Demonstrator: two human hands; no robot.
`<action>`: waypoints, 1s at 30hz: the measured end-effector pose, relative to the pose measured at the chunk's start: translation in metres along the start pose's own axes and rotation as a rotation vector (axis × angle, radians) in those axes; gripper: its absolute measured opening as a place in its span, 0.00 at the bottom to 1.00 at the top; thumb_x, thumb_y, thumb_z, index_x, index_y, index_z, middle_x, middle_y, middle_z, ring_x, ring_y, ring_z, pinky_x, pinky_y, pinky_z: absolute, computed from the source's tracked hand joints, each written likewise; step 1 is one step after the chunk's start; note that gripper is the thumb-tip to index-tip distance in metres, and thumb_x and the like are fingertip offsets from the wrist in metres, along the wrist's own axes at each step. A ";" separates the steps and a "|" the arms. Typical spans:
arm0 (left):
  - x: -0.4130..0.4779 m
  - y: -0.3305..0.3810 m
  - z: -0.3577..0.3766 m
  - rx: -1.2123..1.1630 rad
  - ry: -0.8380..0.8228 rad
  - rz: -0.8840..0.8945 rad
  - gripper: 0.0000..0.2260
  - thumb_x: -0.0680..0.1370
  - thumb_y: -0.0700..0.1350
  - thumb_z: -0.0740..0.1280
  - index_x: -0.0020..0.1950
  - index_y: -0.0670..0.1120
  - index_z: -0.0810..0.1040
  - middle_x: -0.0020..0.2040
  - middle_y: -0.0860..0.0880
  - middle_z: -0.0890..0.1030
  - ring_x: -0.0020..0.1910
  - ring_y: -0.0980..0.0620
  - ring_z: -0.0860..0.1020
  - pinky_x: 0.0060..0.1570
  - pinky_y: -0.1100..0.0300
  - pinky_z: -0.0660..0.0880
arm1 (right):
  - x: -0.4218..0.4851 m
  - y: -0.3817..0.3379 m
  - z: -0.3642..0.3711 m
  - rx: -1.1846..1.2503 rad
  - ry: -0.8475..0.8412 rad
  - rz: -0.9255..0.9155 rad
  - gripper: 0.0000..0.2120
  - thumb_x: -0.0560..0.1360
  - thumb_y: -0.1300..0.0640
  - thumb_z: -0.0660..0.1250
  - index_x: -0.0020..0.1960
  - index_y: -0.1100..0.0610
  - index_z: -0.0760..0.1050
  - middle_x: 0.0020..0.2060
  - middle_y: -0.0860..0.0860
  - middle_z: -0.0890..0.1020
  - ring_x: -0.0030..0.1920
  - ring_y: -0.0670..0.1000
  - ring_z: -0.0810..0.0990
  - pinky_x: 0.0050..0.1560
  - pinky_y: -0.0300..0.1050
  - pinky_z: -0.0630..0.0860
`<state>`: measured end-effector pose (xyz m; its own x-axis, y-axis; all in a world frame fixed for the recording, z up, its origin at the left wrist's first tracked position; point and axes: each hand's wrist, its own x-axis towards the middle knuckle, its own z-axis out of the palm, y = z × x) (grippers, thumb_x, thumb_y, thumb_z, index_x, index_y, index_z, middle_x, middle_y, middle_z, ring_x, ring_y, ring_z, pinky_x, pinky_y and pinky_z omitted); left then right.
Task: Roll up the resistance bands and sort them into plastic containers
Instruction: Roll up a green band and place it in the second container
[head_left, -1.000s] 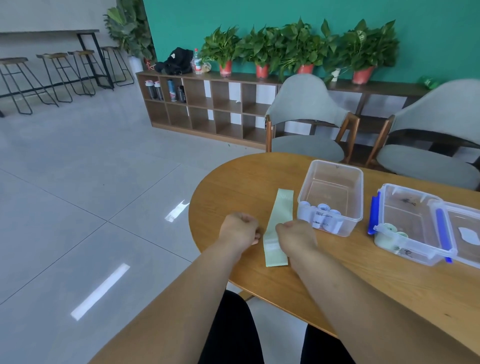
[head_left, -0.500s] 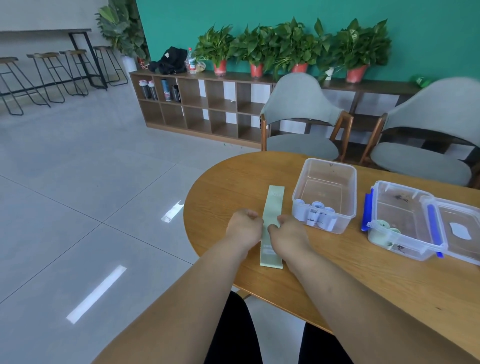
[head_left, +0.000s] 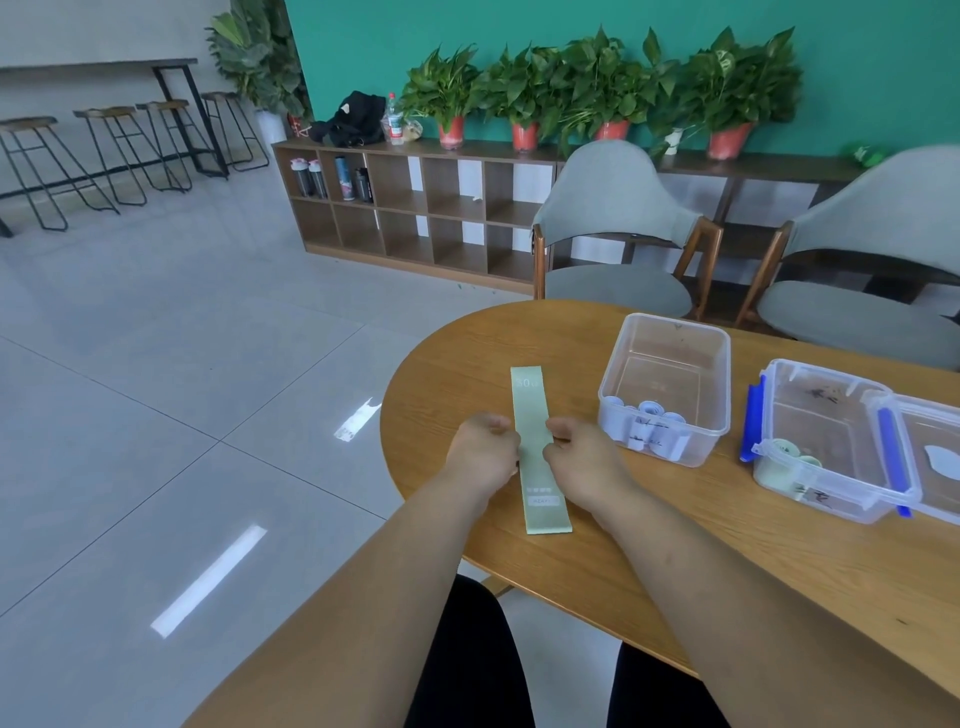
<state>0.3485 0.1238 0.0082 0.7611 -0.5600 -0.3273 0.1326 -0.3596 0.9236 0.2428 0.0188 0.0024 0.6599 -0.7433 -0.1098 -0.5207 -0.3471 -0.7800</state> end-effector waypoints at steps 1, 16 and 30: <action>0.000 -0.001 0.000 0.011 0.024 0.003 0.14 0.79 0.44 0.68 0.65 0.51 0.78 0.48 0.46 0.86 0.50 0.47 0.86 0.56 0.45 0.84 | 0.001 0.002 -0.001 0.003 0.010 -0.002 0.24 0.80 0.58 0.64 0.76 0.54 0.73 0.72 0.50 0.78 0.71 0.51 0.76 0.72 0.50 0.72; -0.019 -0.004 0.004 0.159 -0.007 0.122 0.15 0.81 0.43 0.63 0.67 0.52 0.75 0.48 0.49 0.86 0.49 0.49 0.85 0.57 0.46 0.83 | -0.010 0.019 -0.005 -0.075 0.049 -0.070 0.20 0.80 0.58 0.65 0.71 0.55 0.77 0.68 0.50 0.81 0.68 0.51 0.79 0.68 0.46 0.74; -0.054 -0.032 -0.004 0.351 0.019 0.317 0.14 0.82 0.41 0.66 0.67 0.52 0.77 0.56 0.54 0.84 0.53 0.57 0.81 0.47 0.65 0.77 | -0.042 0.032 -0.009 -0.112 0.062 -0.156 0.15 0.78 0.59 0.67 0.63 0.52 0.82 0.55 0.46 0.86 0.55 0.45 0.83 0.55 0.38 0.74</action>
<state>0.3059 0.1684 -0.0029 0.7415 -0.6701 -0.0335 -0.3280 -0.4056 0.8532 0.1930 0.0334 -0.0125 0.7043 -0.7083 0.0482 -0.4738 -0.5195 -0.7110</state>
